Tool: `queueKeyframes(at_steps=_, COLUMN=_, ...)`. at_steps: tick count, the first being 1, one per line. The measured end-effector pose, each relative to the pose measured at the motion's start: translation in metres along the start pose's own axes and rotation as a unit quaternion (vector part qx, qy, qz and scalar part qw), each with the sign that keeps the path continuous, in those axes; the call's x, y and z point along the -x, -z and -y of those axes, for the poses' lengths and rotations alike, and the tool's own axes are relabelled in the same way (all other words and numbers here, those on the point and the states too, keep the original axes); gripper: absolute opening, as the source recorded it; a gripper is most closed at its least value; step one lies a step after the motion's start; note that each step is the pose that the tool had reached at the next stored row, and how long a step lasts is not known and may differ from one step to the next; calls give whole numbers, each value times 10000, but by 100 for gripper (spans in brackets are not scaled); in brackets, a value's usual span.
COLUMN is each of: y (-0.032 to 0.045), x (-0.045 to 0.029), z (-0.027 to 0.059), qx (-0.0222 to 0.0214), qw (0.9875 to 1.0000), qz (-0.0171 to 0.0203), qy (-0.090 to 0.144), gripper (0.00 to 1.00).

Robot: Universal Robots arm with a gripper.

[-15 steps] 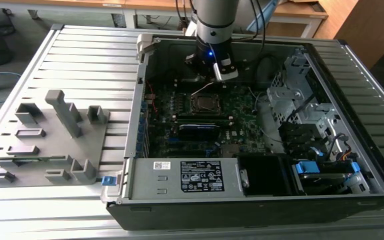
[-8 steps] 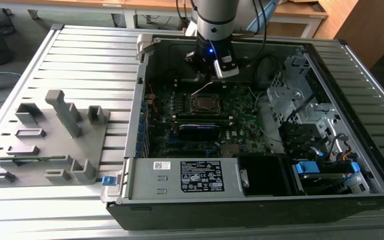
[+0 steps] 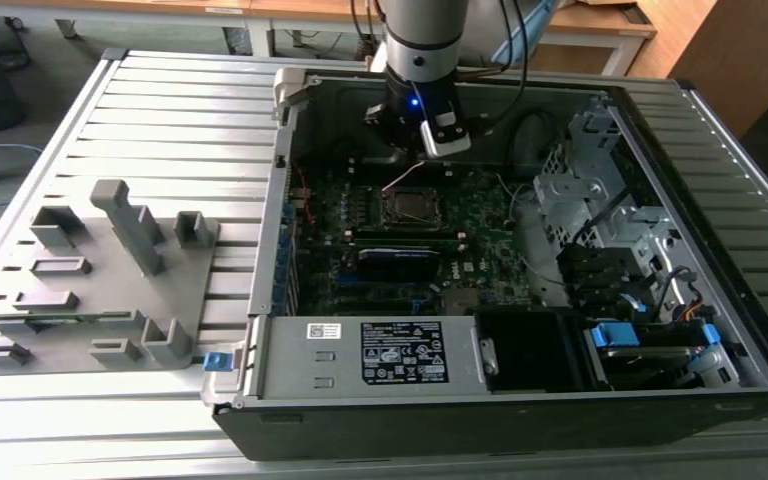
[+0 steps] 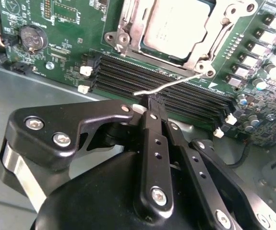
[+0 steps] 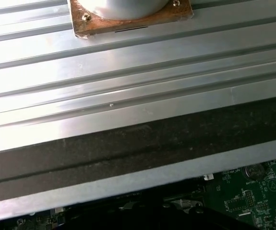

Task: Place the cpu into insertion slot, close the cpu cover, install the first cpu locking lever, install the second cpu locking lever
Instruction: 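Install the first cpu locking lever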

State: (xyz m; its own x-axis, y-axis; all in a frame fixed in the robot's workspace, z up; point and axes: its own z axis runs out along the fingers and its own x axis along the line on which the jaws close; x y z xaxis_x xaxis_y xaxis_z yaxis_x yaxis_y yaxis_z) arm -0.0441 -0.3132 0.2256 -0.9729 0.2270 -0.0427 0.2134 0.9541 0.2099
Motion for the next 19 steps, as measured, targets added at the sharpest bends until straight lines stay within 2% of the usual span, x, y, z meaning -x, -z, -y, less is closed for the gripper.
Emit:
queueKeyframes(at_steps=7, y=-17, x=-84, z=22, qx=-16, qw=10000, qz=17, qy=4, gripper=10)
queueKeyframes(at_steps=9, y=-17, x=-83, z=24, qx=-69, qw=10000, qz=29, qy=9, gripper=10)
queueKeyframes(at_steps=12, y=-15, x=-81, z=33, qx=-173, qw=9998, qz=51, qy=19, gripper=10)
queueKeyframes(at_steps=13, y=-15, x=-81, z=35, qx=-193, qw=9998, qz=55, qy=21, gripper=10)
queueKeyframes(at_steps=19, y=-9, x=-73, z=31, qx=-194, qw=9998, qz=55, qy=20, gripper=10)
